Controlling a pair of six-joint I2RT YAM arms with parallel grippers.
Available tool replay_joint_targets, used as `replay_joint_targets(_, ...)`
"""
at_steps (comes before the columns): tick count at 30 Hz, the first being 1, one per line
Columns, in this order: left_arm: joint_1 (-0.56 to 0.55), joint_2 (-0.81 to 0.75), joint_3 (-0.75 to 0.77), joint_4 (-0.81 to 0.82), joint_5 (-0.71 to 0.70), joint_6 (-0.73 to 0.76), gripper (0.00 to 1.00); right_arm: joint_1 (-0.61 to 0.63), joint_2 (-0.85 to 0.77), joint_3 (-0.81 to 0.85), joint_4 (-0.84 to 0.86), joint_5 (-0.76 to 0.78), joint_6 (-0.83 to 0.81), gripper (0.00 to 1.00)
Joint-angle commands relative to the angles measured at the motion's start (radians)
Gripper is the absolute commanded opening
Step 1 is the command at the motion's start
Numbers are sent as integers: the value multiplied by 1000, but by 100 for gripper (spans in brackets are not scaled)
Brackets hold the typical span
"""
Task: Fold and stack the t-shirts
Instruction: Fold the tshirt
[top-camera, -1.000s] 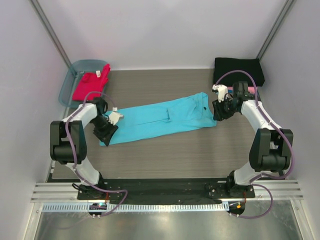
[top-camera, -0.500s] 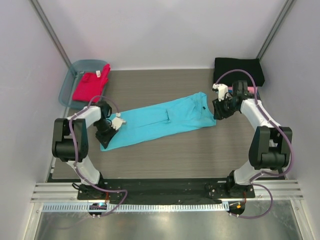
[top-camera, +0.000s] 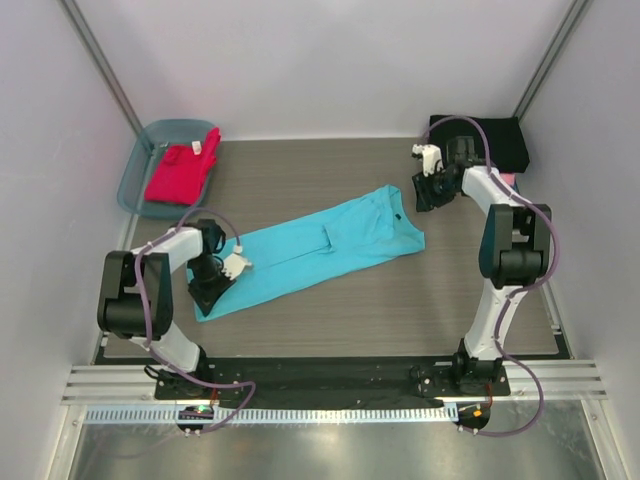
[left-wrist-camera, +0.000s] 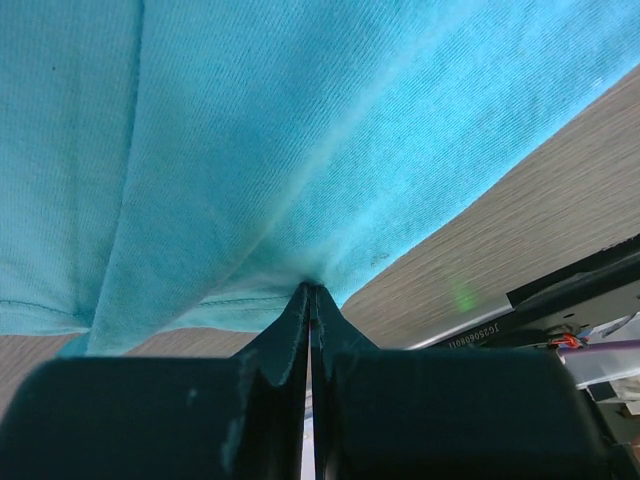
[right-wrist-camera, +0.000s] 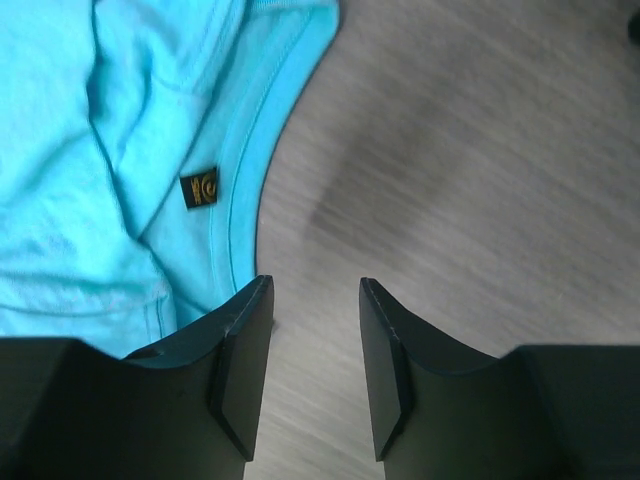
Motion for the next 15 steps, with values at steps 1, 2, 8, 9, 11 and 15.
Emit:
replay_joint_targets(1, -1, -16, -25, 16, -13, -2, 0, 19, 37, 88, 24, 5, 7, 47)
replay_joint_targets(2, -1, -16, -25, 16, -10, -4, 2, 28, 60, 98, 22, 5, 8, 48)
replay_joint_targets(8, -1, -40, 46, -53, 33, 4, 31, 84, 88, 113, 18, -3, 10, 50)
replay_joint_targets(9, -1, -51, 63, -70, 41, 7, 32, 85, 92, 110, 15, -5, 7, 50)
replay_joint_targets(11, -3, -91, 104, -110, 55, 16, 37, 90, 98, 101, 6, -6, 1, 50)
replay_joint_targets(15, -17, -108, 123, -148, 56, 33, 40, 93, 117, 90, -2, -9, -2, 50)
